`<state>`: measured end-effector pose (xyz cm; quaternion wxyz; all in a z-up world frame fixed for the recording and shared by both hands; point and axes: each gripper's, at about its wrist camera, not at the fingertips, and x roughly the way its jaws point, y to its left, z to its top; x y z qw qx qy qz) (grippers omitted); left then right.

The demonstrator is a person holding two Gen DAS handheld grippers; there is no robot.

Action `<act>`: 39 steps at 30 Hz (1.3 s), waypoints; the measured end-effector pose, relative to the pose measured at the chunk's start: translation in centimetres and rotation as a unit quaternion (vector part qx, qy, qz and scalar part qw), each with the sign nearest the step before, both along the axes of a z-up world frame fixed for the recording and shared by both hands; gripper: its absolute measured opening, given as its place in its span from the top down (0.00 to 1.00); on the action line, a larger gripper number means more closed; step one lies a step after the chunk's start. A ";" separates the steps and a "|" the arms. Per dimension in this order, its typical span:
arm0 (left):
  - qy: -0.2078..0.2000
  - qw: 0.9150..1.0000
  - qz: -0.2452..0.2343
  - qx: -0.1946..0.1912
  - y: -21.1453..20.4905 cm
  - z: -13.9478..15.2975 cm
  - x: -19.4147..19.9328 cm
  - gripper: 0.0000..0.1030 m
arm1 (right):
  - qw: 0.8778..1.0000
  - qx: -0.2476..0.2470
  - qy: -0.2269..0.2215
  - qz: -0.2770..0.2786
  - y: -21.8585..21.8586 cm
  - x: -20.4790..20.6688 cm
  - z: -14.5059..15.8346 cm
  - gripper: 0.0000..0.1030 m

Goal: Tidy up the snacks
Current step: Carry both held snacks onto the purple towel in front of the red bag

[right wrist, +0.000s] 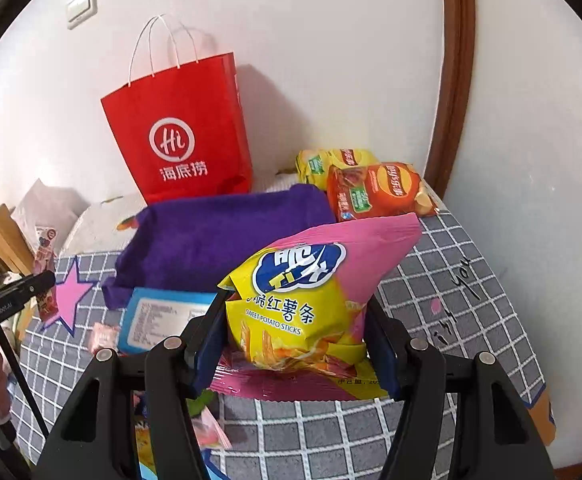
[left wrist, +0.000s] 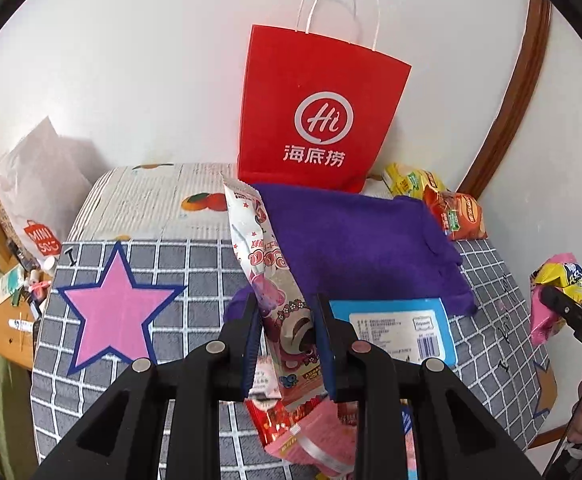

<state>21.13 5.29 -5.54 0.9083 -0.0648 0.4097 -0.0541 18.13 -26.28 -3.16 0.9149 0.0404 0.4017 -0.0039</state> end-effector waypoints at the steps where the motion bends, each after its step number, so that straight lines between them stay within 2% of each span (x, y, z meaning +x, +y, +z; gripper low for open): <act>1: -0.001 1.000 0.000 0.002 0.0 0.1 0.4 0.76 | 1.000 0.004 0.000 0.002 0.1 0.4 0.1 0.39; 13: 0.002 1.000 -0.008 -0.004 -0.6 -0.4 6.4 0.76 | 0.999 -0.001 -0.021 0.035 1.8 5.6 1.2 0.39; 24: 0.014 1.000 -0.018 0.006 -2.0 -2.3 11.7 0.76 | 0.999 0.015 -0.002 0.042 2.1 11.1 -1.6 0.39; 39: 0.016 1.000 -0.014 -0.006 -2.2 -4.0 17.5 0.76 | 0.998 0.024 -0.010 0.055 3.1 18.6 -2.8 0.39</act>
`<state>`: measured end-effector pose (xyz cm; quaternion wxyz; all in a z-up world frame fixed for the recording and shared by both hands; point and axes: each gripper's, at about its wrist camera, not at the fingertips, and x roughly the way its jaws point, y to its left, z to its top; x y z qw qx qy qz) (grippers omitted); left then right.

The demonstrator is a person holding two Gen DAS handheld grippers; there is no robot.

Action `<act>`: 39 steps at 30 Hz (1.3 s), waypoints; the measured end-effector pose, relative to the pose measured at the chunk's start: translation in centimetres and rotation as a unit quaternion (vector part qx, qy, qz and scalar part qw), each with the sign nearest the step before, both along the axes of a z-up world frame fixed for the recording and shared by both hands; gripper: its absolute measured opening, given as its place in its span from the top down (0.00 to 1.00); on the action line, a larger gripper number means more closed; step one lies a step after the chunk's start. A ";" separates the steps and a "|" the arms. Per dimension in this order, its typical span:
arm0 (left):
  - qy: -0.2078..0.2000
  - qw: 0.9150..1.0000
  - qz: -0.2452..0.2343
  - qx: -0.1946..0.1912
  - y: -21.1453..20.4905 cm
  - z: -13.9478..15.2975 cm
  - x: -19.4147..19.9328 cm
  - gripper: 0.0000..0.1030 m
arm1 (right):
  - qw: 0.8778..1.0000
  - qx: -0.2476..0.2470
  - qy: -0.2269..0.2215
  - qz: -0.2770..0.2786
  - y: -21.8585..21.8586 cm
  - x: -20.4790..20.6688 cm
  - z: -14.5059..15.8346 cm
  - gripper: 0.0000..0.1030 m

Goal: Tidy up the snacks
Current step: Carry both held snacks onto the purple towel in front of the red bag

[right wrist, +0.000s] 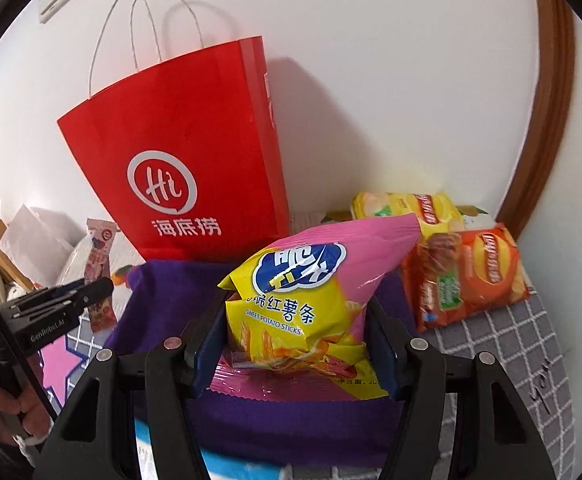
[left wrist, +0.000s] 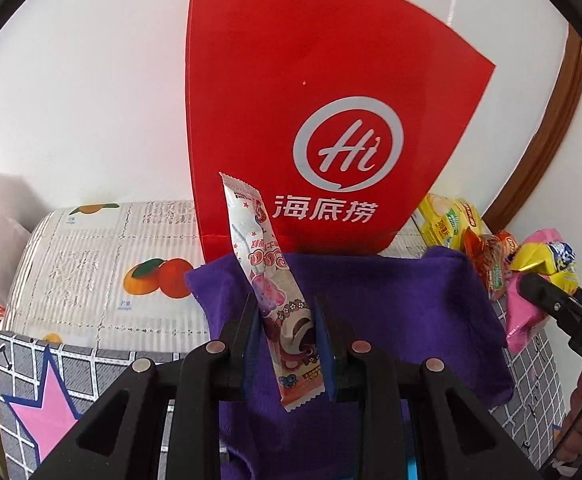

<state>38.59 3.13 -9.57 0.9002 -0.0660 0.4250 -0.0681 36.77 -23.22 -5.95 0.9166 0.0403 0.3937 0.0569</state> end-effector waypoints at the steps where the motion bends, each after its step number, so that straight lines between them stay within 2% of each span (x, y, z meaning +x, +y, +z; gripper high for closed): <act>1: 0.002 1.000 0.000 0.002 0.0 -0.2 0.2 0.76 | 1.000 0.002 0.000 0.002 0.2 0.4 -0.2 0.39; 9: 0.017 1.000 0.008 0.005 1.1 -1.6 1.1 0.76 | 1.000 0.009 0.009 0.022 1.8 3.5 -2.4 0.39; 14: 0.025 1.000 0.016 -0.005 1.7 -2.3 1.5 0.76 | 0.999 0.026 0.020 0.016 0.7 4.1 -4.0 0.39; 24: 0.039 0.999 0.002 -0.011 0.9 -3.6 1.9 0.76 | 0.999 0.014 0.045 -0.004 -2.5 4.9 -5.1 0.39; 31: 0.053 0.998 -0.012 -0.022 -0.1 -4.7 2.1 0.76 | 0.997 -0.003 0.083 0.009 -1.2 5.9 -7.4 0.39; 39: 0.077 0.996 -0.031 -0.009 -1.7 -6.3 2.4 0.76 | 0.994 -0.017 0.107 0.021 0.0 6.2 -9.0 0.39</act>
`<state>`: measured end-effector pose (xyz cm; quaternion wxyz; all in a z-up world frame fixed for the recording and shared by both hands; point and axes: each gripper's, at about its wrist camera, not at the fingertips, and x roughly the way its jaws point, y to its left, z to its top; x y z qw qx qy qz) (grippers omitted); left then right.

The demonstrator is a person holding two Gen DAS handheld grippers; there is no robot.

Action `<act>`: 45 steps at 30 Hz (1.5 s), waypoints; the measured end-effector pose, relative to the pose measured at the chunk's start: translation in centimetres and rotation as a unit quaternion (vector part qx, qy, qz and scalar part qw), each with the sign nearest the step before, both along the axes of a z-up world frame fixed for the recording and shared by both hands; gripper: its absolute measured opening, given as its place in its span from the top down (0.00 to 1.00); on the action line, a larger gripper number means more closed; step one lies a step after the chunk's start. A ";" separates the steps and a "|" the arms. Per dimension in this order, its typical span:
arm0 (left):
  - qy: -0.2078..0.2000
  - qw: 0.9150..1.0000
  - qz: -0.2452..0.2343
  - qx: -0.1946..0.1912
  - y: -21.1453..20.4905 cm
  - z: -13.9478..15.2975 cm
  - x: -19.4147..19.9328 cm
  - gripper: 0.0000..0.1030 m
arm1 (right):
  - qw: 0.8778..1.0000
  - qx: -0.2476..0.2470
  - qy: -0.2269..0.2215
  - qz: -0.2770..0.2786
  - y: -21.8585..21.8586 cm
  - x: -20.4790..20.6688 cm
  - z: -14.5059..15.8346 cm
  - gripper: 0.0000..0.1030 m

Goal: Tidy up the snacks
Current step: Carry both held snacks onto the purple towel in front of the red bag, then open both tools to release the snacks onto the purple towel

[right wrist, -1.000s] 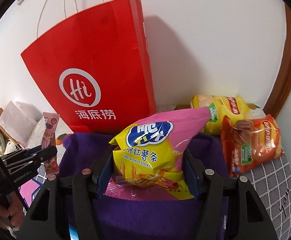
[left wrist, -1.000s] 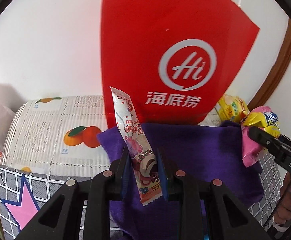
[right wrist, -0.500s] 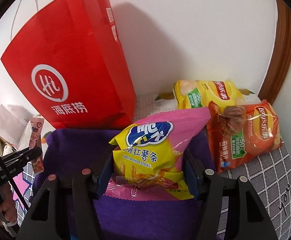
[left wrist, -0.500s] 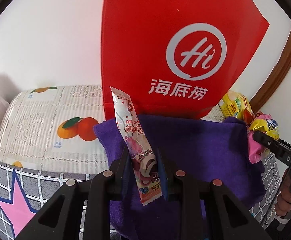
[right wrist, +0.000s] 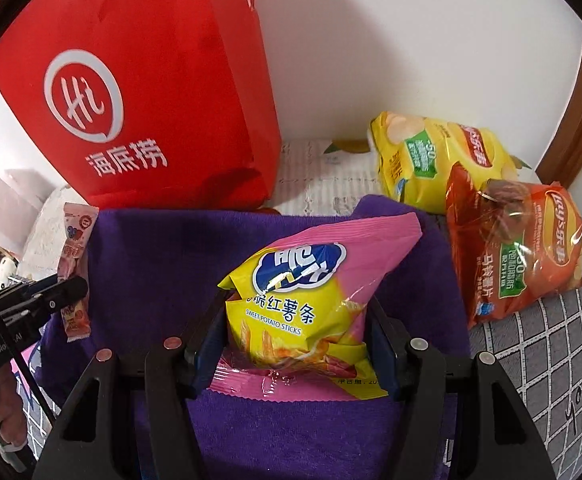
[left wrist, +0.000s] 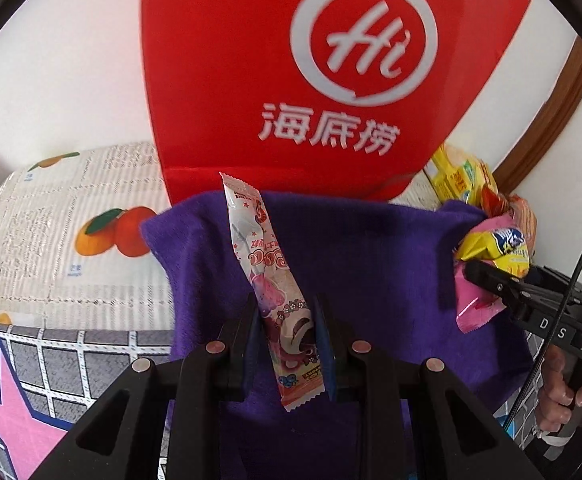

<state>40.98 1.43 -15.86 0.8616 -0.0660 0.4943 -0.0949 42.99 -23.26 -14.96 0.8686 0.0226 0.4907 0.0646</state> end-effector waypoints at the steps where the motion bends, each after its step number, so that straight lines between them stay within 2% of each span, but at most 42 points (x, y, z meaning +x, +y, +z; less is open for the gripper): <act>1: 0.003 1.000 -0.002 0.002 -0.2 -0.2 0.0 0.76 | 1.000 -0.002 0.003 0.000 0.1 0.1 -0.2 0.39; 16: 0.030 0.999 -0.002 0.017 -0.9 -1.7 0.3 0.76 | 1.000 -0.011 0.014 0.002 0.5 0.5 -0.8 0.39; 34: 0.029 0.999 -0.002 0.018 -0.8 -1.4 0.4 0.76 | 0.999 -0.031 0.015 -0.003 0.7 0.6 -0.9 0.39; 36: 0.030 0.999 -0.003 0.019 -0.8 -1.3 0.4 0.72 | 0.999 -0.032 0.014 -0.003 0.7 0.5 -0.8 0.39; 38: 0.023 0.999 -0.001 0.025 -0.8 -1.0 0.3 0.54 | 0.999 -0.034 0.015 -0.002 0.8 0.5 -0.9 0.39; 45: -0.003 1.000 -0.009 0.026 -1.2 0.1 -0.1 0.49 | 0.999 -0.036 0.018 0.001 0.9 0.6 -1.1 0.39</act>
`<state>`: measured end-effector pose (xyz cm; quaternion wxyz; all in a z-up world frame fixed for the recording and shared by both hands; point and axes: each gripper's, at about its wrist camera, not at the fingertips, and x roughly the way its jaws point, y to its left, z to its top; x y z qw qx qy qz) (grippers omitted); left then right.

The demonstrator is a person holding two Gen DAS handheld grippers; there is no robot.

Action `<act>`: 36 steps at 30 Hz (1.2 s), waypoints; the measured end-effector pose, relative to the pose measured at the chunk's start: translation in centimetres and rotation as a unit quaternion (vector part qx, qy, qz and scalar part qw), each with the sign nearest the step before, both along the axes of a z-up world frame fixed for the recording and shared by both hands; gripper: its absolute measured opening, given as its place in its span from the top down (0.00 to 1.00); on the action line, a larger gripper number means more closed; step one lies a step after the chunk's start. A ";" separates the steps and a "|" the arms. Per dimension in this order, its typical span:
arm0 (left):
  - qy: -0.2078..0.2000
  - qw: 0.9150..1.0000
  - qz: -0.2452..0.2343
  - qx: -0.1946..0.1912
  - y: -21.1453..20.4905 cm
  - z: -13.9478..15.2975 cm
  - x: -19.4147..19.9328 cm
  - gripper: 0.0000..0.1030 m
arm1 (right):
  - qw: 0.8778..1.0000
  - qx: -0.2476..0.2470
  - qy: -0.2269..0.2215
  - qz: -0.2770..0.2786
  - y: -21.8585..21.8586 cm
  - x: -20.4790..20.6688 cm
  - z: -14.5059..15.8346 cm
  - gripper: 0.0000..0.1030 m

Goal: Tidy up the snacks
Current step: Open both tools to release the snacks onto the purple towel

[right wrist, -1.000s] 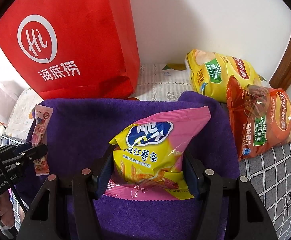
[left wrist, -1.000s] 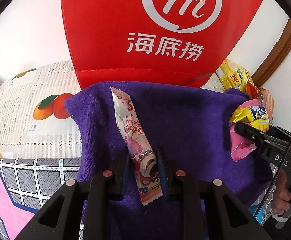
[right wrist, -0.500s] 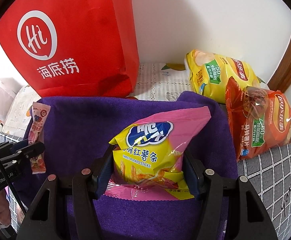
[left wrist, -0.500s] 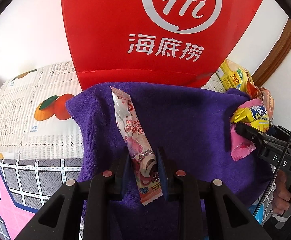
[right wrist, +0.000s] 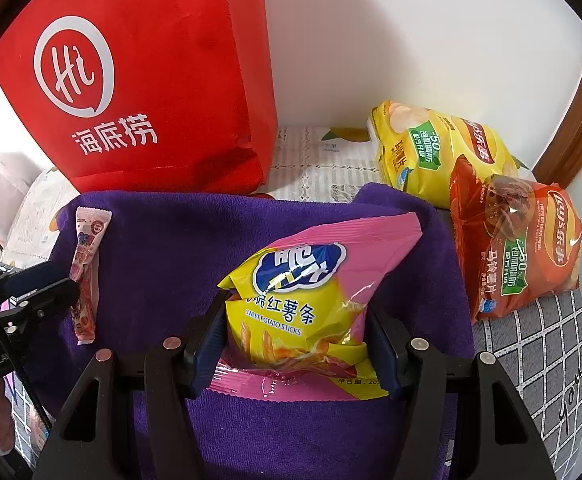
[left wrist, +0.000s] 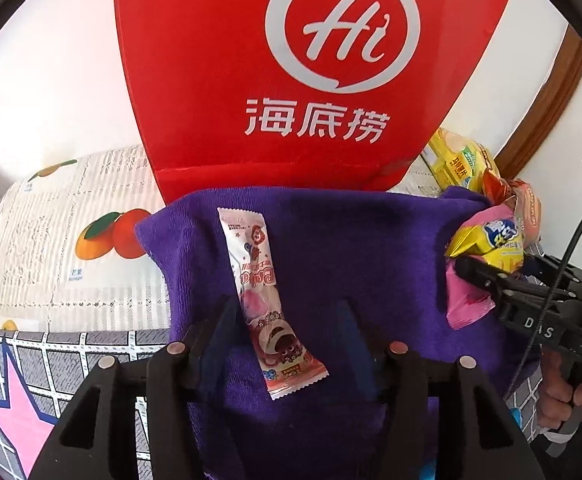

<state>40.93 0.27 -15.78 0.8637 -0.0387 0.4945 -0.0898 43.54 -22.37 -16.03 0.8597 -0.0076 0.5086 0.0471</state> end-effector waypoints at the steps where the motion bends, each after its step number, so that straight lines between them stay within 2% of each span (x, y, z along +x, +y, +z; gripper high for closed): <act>1: -0.001 1.000 0.000 -0.001 0.1 0.1 0.0 0.49 | 1.000 0.000 0.002 0.001 0.0 0.0 -0.1 0.39; 25: -0.013 1.000 0.011 -0.004 1.4 1.0 -0.4 0.49 | 1.000 -0.005 0.019 0.006 0.5 0.4 -1.0 0.38; 28: -0.014 1.000 0.011 -0.006 1.2 1.1 -0.4 0.49 | 1.000 -0.004 0.021 0.010 0.6 0.4 -1.0 0.35; 30: -0.015 1.000 0.010 -0.007 1.1 1.2 -0.5 0.49 | 1.000 -0.005 0.012 0.011 0.6 0.3 -0.5 0.29; 36: -0.023 1.000 0.010 -0.014 1.3 2.2 -1.0 0.49 | 1.000 -0.003 -0.022 0.019 0.5 -0.9 2.0 0.28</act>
